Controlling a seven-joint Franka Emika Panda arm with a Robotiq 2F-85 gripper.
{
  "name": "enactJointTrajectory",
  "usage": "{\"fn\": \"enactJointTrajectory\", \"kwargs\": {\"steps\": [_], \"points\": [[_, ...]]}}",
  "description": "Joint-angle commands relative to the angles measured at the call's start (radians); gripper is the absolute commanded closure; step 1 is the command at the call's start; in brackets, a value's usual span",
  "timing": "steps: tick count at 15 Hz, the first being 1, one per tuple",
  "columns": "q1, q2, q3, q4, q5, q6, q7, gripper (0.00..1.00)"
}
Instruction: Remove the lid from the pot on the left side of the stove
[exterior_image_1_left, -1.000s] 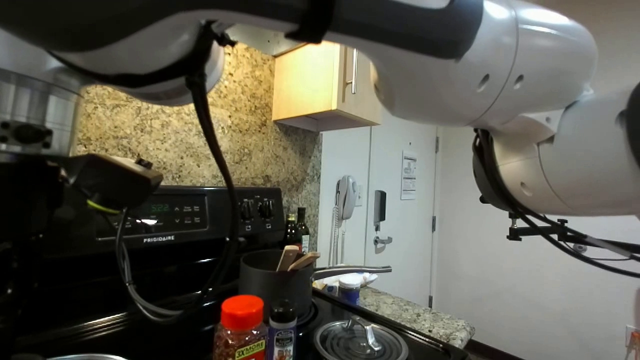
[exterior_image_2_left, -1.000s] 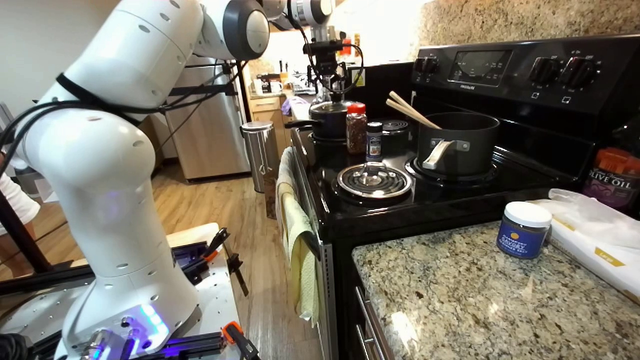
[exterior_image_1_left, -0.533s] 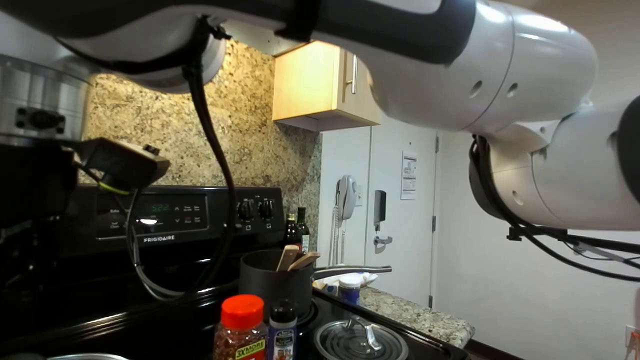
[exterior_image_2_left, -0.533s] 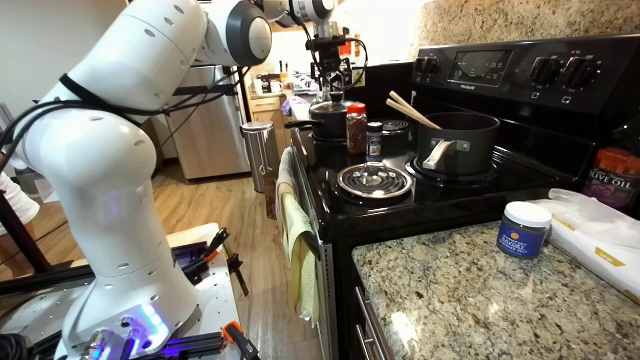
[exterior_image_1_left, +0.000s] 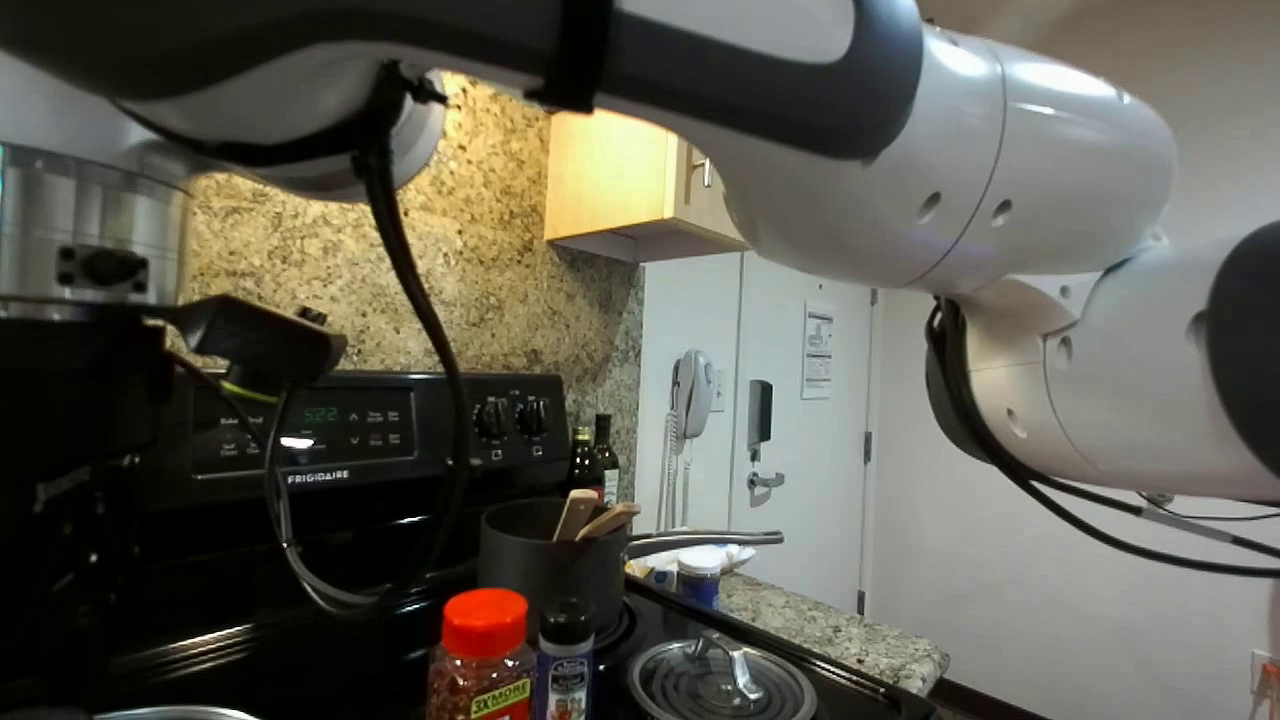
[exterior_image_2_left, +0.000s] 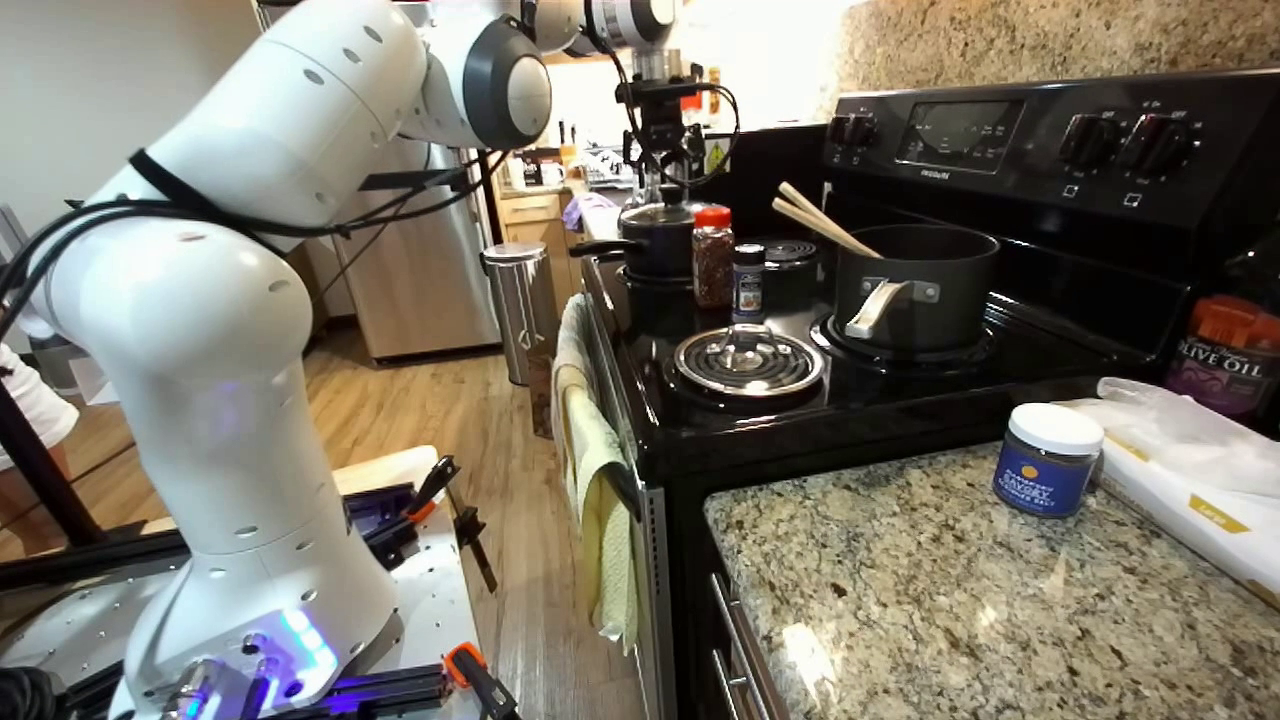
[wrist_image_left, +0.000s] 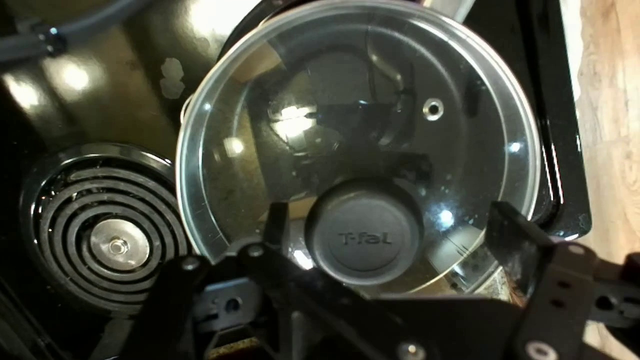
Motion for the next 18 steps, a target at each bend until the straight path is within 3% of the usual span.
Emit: {"fn": "enactJointTrajectory", "kwargs": {"steps": [1, 2, 3, 10, 18], "points": [[-0.008, 0.032, 0.014, 0.042, 0.017, -0.022, -0.037, 0.0], [-0.007, 0.035, 0.014, 0.042, 0.015, -0.023, -0.038, 0.0], [-0.007, 0.037, 0.013, 0.042, 0.014, -0.022, -0.039, 0.19], [-0.012, 0.036, 0.013, 0.045, 0.014, -0.017, -0.045, 0.66], [-0.021, 0.016, 0.009, 0.052, 0.012, -0.025, -0.038, 0.66]]}}
